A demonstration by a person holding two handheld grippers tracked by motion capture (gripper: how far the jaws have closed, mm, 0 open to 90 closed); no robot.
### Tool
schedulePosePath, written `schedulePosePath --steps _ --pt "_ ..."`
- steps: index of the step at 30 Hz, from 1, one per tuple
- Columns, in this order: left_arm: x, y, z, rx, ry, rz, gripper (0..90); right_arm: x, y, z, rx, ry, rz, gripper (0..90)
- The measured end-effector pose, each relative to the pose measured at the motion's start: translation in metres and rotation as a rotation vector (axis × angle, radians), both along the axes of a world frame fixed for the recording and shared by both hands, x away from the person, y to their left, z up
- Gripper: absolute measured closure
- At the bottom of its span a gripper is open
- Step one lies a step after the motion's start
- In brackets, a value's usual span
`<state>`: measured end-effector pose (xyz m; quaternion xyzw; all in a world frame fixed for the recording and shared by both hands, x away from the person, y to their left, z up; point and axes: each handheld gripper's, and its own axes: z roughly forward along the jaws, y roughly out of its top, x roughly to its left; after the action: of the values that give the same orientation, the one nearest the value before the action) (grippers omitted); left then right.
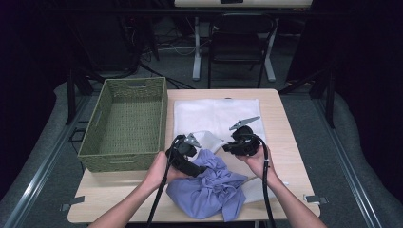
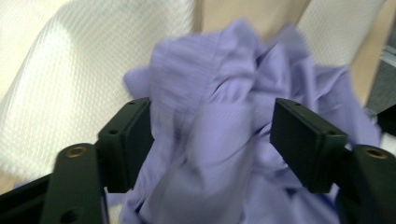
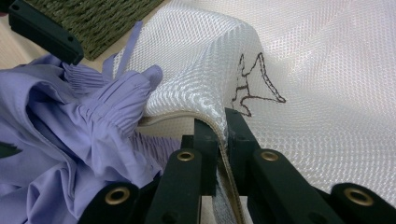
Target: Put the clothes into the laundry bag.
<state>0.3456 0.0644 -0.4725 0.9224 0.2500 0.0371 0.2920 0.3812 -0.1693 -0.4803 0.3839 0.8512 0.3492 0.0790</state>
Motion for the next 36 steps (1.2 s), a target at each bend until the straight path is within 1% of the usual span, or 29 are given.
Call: schedulePosePath --steps 2,3,4,5,6,7,8,10,12,13,16,19,21,23,24,27,29,30,31,33,35,36 --pt "0.001 0.003 -0.007 0.018 0.028 0.012 26.4 0.000 -0.001 0.000 0.002 0.004 -0.003 85.9" --pt "0.002 0.003 -0.010 0.032 0.032 0.015 26.3 0.001 -0.001 0.000 -0.002 -0.003 -0.004 85.8" --pt "0.002 0.003 -0.015 0.060 0.045 0.017 26.8 0.001 -0.001 0.000 -0.004 -0.004 -0.004 85.8" --pt "0.002 0.003 -0.019 0.072 0.053 0.021 28.6 0.000 -0.001 -0.001 -0.005 -0.006 -0.006 85.8" --pt "0.002 0.003 -0.022 0.086 0.059 0.020 33.1 0.000 -0.001 -0.001 -0.013 -0.009 -0.005 85.8" --pt "0.003 0.002 -0.025 0.099 0.058 0.020 35.5 0.000 0.000 -0.001 -0.015 -0.011 -0.004 85.8" --pt "0.003 0.002 -0.027 0.099 0.060 0.018 39.0 0.000 0.001 -0.001 -0.015 -0.009 -0.003 85.8" --pt "0.005 0.001 -0.032 0.096 0.061 0.014 51.5 0.000 0.002 -0.001 -0.016 -0.009 -0.006 85.8" --pt "0.006 -0.002 -0.036 0.092 0.073 0.002 65.2 0.000 0.002 -0.001 -0.017 -0.011 -0.004 85.9" --pt "0.006 -0.004 -0.037 0.096 0.071 -0.004 69.8 0.000 0.002 -0.001 -0.017 -0.012 -0.003 85.8" --pt "0.003 -0.012 -0.037 0.094 0.057 -0.039 77.4 -0.001 0.004 -0.001 -0.020 -0.018 -0.005 85.8" --pt "0.000 -0.019 -0.033 0.075 0.056 -0.075 80.9 -0.001 0.004 0.000 -0.020 -0.023 -0.013 85.8" --pt "-0.004 -0.025 -0.027 0.073 0.041 -0.103 81.7 -0.001 0.003 0.001 -0.022 -0.026 -0.016 85.8" --pt "-0.006 -0.030 -0.022 0.065 0.036 -0.120 82.3 -0.001 0.003 0.001 -0.017 -0.032 -0.021 85.9" --pt "-0.007 -0.032 -0.021 0.071 0.024 -0.128 82.4 -0.001 0.003 0.002 -0.015 -0.032 -0.022 85.8" --pt "-0.006 -0.036 -0.021 0.071 0.033 -0.133 82.5 -0.002 0.003 0.002 -0.016 -0.033 -0.022 85.9" --pt "-0.005 -0.041 -0.024 0.075 0.038 -0.148 82.3 -0.002 0.003 0.002 -0.018 -0.038 -0.017 85.8" --pt "-0.005 -0.044 -0.025 0.087 0.043 -0.161 82.2 -0.002 0.003 0.002 -0.016 -0.040 -0.016 85.8" --pt "-0.006 -0.047 -0.026 0.090 0.050 -0.173 81.9 -0.002 0.003 0.002 -0.012 -0.039 -0.021 85.8" --pt "-0.008 -0.055 -0.028 0.078 0.068 -0.208 81.2 -0.001 0.002 0.002 -0.006 -0.037 -0.023 85.8" --pt "-0.007 -0.062 -0.028 0.067 0.066 -0.219 81.0 0.000 0.001 0.001 -0.001 -0.025 -0.031 85.8" --pt "-0.005 -0.066 -0.028 0.062 0.071 -0.219 80.9 -0.001 0.001 0.001 0.004 -0.024 -0.031 85.8"
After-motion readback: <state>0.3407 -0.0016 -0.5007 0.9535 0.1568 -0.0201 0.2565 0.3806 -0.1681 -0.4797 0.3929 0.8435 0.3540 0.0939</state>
